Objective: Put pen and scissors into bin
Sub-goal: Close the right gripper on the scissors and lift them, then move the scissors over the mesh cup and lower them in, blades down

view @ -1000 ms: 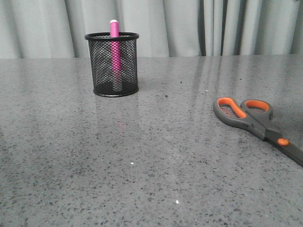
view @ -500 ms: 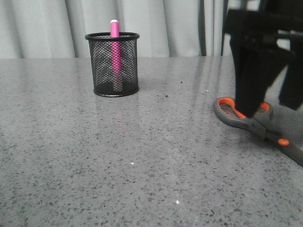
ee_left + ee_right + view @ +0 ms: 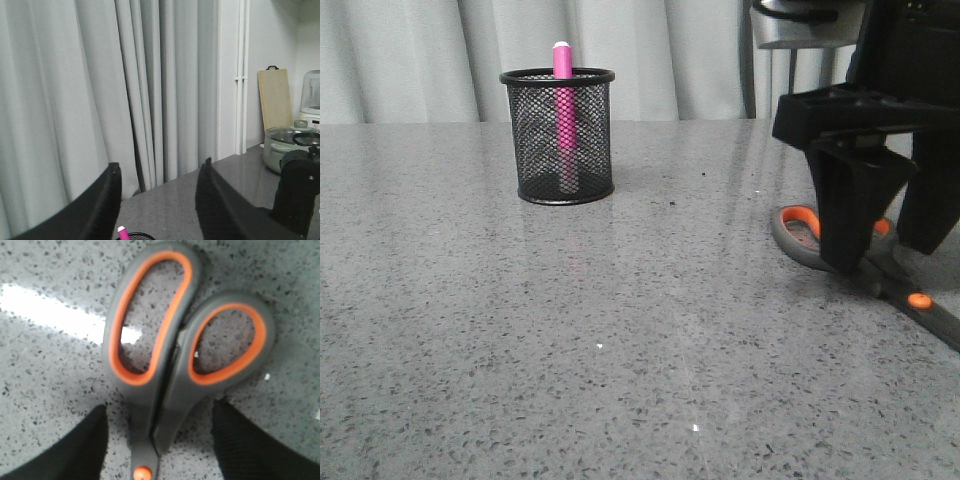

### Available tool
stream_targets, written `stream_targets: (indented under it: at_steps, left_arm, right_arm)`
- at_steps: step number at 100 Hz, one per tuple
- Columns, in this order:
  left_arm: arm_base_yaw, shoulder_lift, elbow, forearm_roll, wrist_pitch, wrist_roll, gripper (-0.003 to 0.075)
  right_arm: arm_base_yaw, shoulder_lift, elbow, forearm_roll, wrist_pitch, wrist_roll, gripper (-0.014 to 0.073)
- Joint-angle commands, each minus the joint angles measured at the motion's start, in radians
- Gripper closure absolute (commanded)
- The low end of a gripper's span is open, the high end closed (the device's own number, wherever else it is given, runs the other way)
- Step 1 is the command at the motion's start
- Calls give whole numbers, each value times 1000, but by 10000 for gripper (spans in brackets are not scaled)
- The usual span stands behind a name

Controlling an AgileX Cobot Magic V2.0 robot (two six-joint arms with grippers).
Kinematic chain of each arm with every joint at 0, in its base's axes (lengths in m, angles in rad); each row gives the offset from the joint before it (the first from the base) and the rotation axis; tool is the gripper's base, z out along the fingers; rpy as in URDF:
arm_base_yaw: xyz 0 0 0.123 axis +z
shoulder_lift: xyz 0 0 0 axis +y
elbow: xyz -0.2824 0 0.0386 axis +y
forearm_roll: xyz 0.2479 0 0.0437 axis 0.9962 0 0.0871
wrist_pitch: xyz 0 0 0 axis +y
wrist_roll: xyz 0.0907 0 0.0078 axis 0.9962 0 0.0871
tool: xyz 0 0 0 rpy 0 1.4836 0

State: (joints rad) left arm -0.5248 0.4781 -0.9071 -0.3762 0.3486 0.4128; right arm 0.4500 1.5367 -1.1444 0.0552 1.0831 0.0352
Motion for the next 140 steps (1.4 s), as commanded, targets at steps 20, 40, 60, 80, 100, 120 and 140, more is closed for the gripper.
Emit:
stream_targets:
  at_steps: [20, 40, 60, 80, 100, 120, 140]
  left_arm:
    - [1, 8, -23, -51, -62, -6, 408]
    - [1, 8, -23, -60, -62, -6, 408]
    - [1, 8, -23, -60, -62, -6, 408]
    - [1, 8, -23, -60, -62, -6, 408]
    - [1, 8, -23, -60, -62, -6, 408]
    - [1, 8, -23, -60, -62, -6, 408]
    - [1, 8, -1, -60, -62, -6, 409]
  right_arm:
    - [1, 25, -31, -14, -2, 3, 274]
    - [1, 46, -31, -14, -4, 10, 372]
    - [1, 47, -65, -37, -20, 10, 656]
    - [6, 3, -317, -46, -106, 10, 652]
    - [55, -33, -512, -45, -447, 10, 652]
    - [111, -4, -481, -30, -916, 10, 652]
    - [138, 95, -429, -1, -1129, 10, 653]
